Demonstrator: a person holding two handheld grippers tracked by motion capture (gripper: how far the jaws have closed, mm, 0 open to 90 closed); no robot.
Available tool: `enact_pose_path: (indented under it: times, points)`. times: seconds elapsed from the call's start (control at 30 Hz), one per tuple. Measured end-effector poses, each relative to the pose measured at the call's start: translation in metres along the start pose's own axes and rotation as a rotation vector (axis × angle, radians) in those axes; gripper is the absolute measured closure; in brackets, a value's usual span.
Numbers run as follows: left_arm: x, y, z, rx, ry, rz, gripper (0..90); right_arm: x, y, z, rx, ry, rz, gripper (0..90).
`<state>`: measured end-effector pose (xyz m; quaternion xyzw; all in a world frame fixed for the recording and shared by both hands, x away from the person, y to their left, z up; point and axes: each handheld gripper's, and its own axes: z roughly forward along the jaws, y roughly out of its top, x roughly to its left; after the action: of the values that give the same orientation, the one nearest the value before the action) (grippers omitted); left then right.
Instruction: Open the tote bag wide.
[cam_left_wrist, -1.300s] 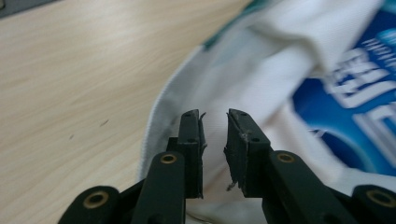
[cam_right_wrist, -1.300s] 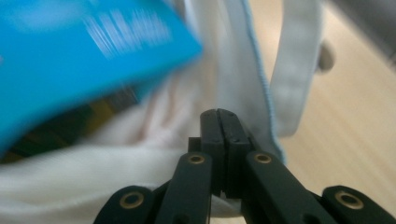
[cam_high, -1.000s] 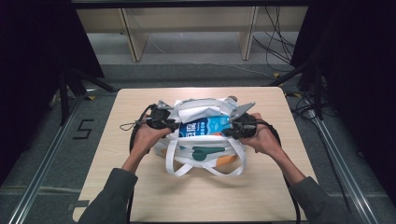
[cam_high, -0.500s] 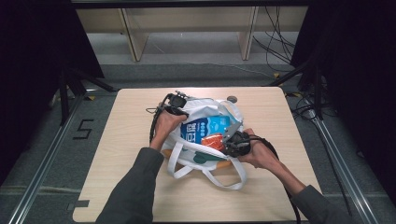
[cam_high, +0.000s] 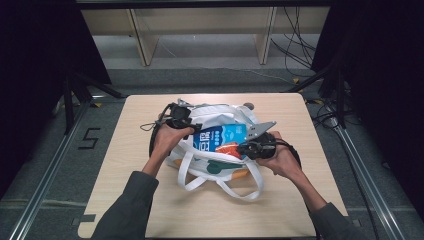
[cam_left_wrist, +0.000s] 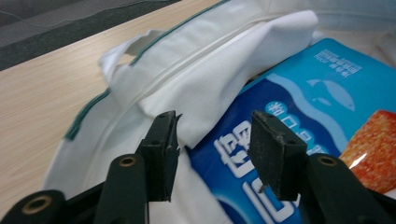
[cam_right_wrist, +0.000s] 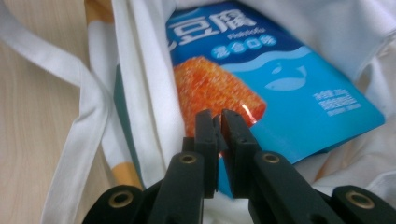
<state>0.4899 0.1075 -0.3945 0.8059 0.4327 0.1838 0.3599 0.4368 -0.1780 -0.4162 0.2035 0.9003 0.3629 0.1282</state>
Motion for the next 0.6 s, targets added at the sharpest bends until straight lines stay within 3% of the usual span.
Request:
enact_pose_path:
  times: [0.2, 0.6]
  points:
    - [0.012, -0.016, -0.004, 0.018, -0.018, -0.054, 47.9, -0.001, -0.001, -0.002, -0.013, -0.013, -0.002, 83.4]
    - [0.014, -0.038, -0.026, 0.009, -0.035, -0.046, 44.9, -0.006, -0.007, -0.019, -0.041, -0.042, 0.043, 76.1]
